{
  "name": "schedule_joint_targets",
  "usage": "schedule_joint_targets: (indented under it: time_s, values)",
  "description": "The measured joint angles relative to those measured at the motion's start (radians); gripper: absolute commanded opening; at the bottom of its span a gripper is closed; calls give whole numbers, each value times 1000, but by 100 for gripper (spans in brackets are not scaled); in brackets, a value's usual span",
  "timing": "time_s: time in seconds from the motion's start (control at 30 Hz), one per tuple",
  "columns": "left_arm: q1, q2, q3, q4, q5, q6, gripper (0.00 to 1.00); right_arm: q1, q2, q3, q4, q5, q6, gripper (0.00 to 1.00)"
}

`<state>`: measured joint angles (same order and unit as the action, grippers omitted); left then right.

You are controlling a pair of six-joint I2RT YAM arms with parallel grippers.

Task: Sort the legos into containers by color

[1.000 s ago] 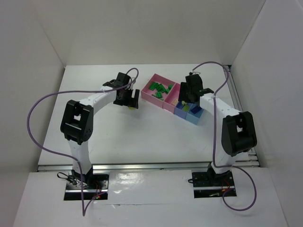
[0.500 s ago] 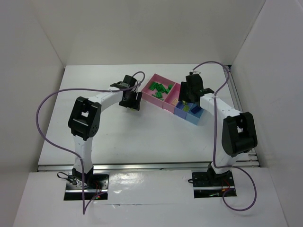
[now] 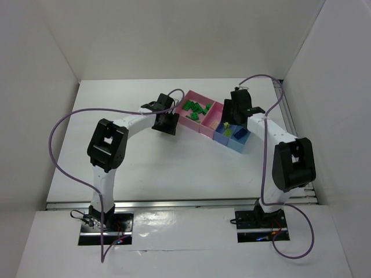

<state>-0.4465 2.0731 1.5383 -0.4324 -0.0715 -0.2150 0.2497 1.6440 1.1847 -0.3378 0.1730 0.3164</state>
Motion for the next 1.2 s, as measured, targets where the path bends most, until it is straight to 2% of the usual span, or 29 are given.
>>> schedule_joint_targets:
  time_s: [0.1,0.27,0.47,0.63,0.77,0.8,0.93,1.0,1.2]
  values:
    - [0,21,11,-1,-8,-1,77,-18,0,17,-17,-16,0,66]
    - [1,66,68,-3,-22,-27,77,-26,0,26,-23,-46,-4,66]
    - [1,95,110,-9,-37,-76,72,-25,48,77,-44,-139,-22,71]
    - [2,104,128,-13,-36,-100,59,-25,82,78,-44,-296,-30,75]
    - [2,104,128,-18,-37,-108,37,-24,103,77,-45,-437,-44,77]
    - [2,104,128,-20,-36,-108,24,-24,108,76,-45,-461,-46,77]
    - [8,89,127,-37,-20,-110,5,-20,114,51,-46,-586,-49,77]
    - [15,69,124,-47,-4,-126,0,-14,114,45,-48,-617,-48,77]
    - [72,-57,112,-66,34,-145,0,38,115,38,-45,-691,-37,77]
